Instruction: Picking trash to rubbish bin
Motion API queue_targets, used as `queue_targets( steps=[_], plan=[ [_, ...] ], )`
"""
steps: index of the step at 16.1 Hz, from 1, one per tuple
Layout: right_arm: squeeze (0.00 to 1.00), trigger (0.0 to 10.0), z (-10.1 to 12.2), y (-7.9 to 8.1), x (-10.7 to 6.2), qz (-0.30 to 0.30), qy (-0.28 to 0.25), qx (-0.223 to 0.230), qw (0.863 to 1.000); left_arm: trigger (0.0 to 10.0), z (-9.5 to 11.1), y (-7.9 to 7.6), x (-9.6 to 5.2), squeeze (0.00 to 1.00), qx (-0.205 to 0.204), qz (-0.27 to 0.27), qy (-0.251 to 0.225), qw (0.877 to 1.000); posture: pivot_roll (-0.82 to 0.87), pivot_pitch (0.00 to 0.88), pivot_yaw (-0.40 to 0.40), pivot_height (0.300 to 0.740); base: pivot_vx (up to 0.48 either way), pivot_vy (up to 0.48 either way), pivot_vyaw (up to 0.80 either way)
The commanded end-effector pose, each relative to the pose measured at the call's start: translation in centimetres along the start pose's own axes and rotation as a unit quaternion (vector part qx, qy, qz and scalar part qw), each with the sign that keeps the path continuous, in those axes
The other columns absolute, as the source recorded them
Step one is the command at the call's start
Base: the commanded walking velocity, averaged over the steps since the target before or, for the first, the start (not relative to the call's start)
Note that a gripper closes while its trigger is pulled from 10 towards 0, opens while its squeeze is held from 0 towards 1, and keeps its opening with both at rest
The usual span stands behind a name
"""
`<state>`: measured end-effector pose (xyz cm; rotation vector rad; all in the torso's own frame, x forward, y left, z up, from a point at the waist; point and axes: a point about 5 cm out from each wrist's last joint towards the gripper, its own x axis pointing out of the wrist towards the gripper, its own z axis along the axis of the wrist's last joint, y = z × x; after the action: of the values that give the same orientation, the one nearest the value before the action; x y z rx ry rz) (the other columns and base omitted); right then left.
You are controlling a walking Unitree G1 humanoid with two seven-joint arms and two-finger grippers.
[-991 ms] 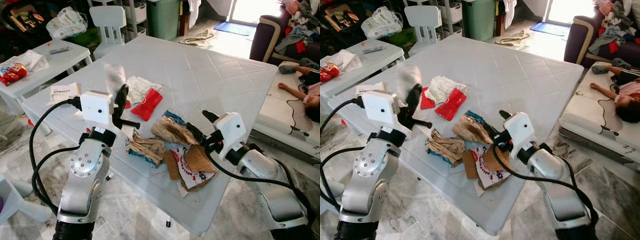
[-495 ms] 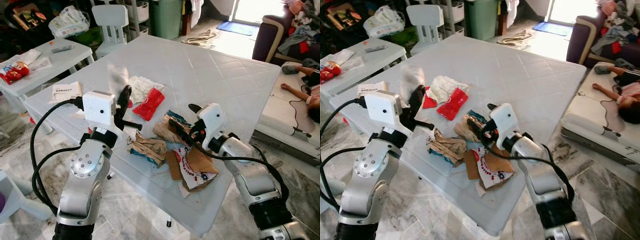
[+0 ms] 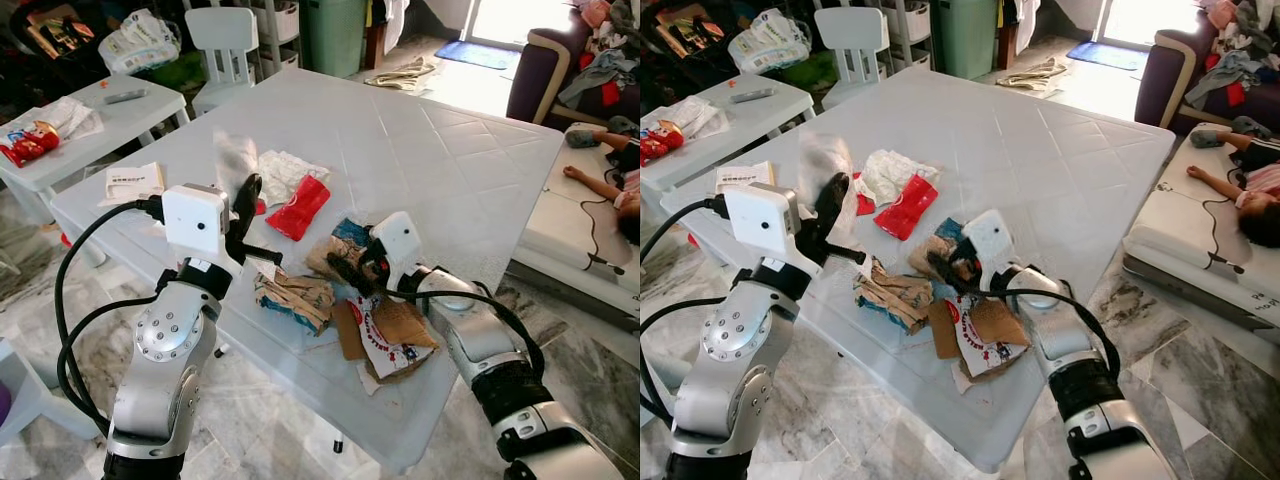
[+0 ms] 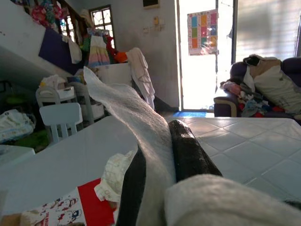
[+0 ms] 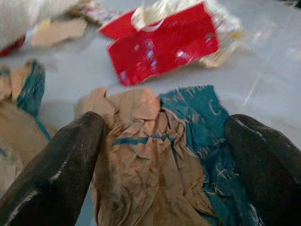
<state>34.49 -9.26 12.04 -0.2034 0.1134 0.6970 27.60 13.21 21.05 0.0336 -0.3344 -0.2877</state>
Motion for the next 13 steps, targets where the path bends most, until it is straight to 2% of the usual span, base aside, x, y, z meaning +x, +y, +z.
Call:
queue_targets(
  steps=[1, 2, 4, 6, 7, 9, 13],
  plan=[
    [0.00, 10.0, 0.0, 0.3, 0.3, 0.016, 0.013, -0.010, 1.000, 3.6, 0.4, 0.1, 0.0, 0.00, 0.002, -0.001, -0.006, 1.000, 0.07, 0.099, 0.023, 0.740, 0.000, 0.000, 0.00],
    [0.00, 10.0, -1.0, 0.8, 0.3, 0.043, 0.047, -0.007, 0.998, 3.6, 0.4, 0.0, 0.0, 0.00, 0.001, -0.002, -0.006, 1.000, 0.07, 0.101, 0.024, 0.740, 0.000, 0.000, 0.00],
    [0.00, 10.0, -2.1, 1.1, 0.1, 0.053, 0.079, -0.002, 0.995, 3.6, 0.4, -0.2, 0.0, 0.00, -0.001, -0.003, -0.005, 1.000, 0.07, 0.101, 0.024, 0.740, 0.000, 0.000, 0.00],
    [0.00, 10.0, -2.6, 1.2, 0.0, 0.058, 0.089, -0.002, 0.994, 3.6, 0.3, -0.3, 0.0, 0.00, -0.002, -0.004, -0.004, 1.000, 0.07, 0.101, 0.024, 0.740, 0.000, 0.000, 0.00],
    [0.00, 0.0, -2.6, 1.2, 0.0, 0.057, 0.090, 0.000, 0.994, 3.5, 0.4, -0.3, 0.0, 0.00, -0.003, -0.004, -0.005, 1.000, 0.06, 0.103, 0.022, 0.740, 0.000, 0.000, 0.00],
    [0.00, 0.0, -2.5, 1.2, 0.0, 0.056, 0.087, -0.001, 0.995, 3.5, 0.3, -0.3, 0.0, 0.00, -0.004, -0.003, -0.005, 1.000, 0.06, 0.103, 0.022, 0.740, 0.000, 0.000, 0.00],
    [0.00, 0.0, -1.3, 0.4, 0.4, 0.016, 0.054, -0.003, 0.998, 3.5, 0.3, -0.3, 0.2, 0.00, -0.007, -0.002, -0.006, 1.000, 0.05, 0.104, 0.020, 0.740, 0.000, 0.000, 0.00]
  ],
)
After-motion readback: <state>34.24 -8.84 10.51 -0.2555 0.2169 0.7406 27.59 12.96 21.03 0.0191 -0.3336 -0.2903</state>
